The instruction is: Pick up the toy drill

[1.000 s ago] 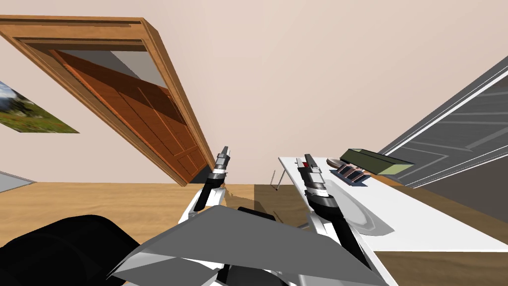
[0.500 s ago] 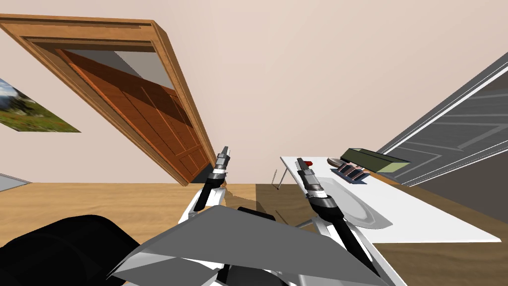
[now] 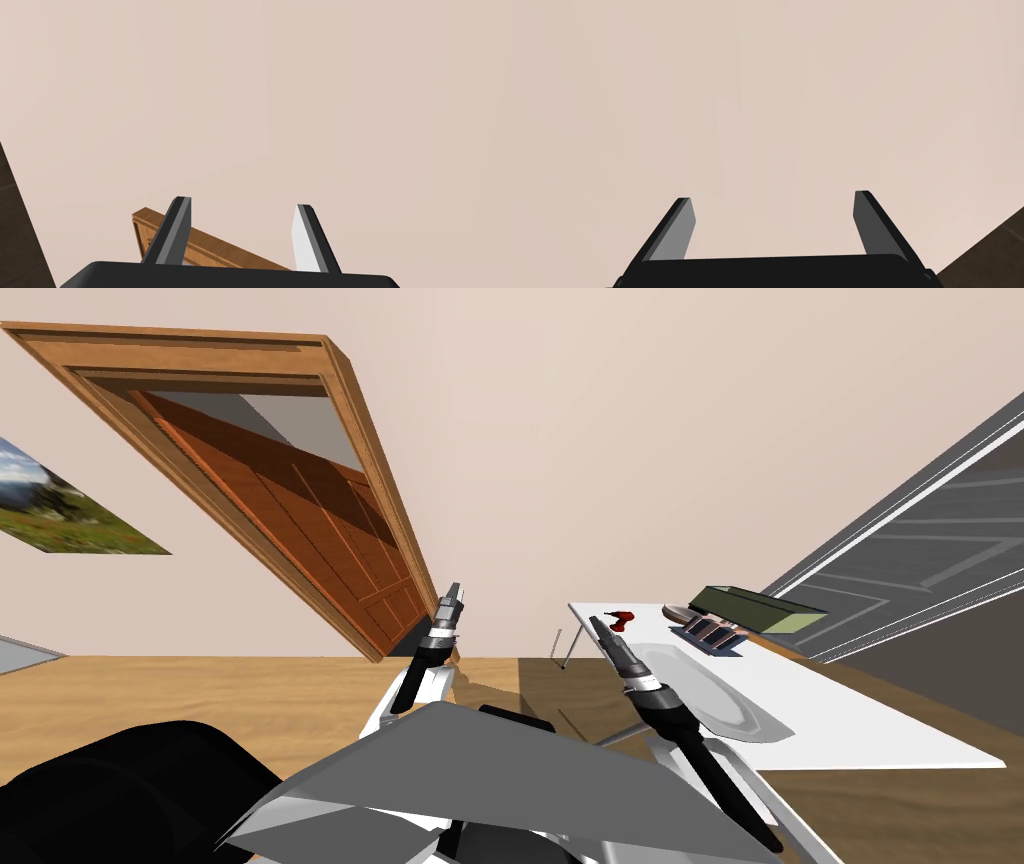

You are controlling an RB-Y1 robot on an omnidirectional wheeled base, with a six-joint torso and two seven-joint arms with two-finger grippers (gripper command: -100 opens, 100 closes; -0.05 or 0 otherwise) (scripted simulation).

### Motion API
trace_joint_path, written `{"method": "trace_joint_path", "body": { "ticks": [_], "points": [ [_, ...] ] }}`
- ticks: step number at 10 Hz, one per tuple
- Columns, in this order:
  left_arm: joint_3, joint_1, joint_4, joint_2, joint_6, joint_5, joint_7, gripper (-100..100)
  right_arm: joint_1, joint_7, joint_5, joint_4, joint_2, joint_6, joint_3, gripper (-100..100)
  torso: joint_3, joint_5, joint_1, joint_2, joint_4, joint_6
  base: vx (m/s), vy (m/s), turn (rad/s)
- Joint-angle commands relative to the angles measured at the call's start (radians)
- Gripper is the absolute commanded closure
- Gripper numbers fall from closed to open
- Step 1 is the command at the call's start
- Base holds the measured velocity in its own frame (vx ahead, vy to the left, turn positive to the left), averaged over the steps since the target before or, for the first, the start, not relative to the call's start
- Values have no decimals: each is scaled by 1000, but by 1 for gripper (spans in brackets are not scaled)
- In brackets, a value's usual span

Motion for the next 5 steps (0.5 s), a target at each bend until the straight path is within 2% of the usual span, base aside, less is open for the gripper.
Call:
{"method": "trace_joint_path", "body": {
  "ticks": [1, 3, 4, 5],
  "points": [
    [0, 0, 0, 0, 0, 0, 0, 0, -2, 21, 14, 16, -37, 4, -5, -100, 0, 0, 0, 0, 0, 0, -16, 54, -4],
    [0, 0, 0, 0, 0, 0, 0, 0, 5, 85, 69, 66, -101, 11, -21, -100, 0, 0, -2, -1, 0, 0, -7, 47, 10],
    [0, 0, 0, 0, 0, 0, 0, 0, 5, 85, 69, 66, -119, 11, -21, -100, -1, 0, -2, -1, 0, 0, -6, 45, 5],
    [0, 0, 0, 0, 0, 0, 0, 0, 9, 117, 99, 92, -155, 14, -30, -100, -1, 0, -2, -1, 0, 0, -9, 46, 13]
  ]
}}
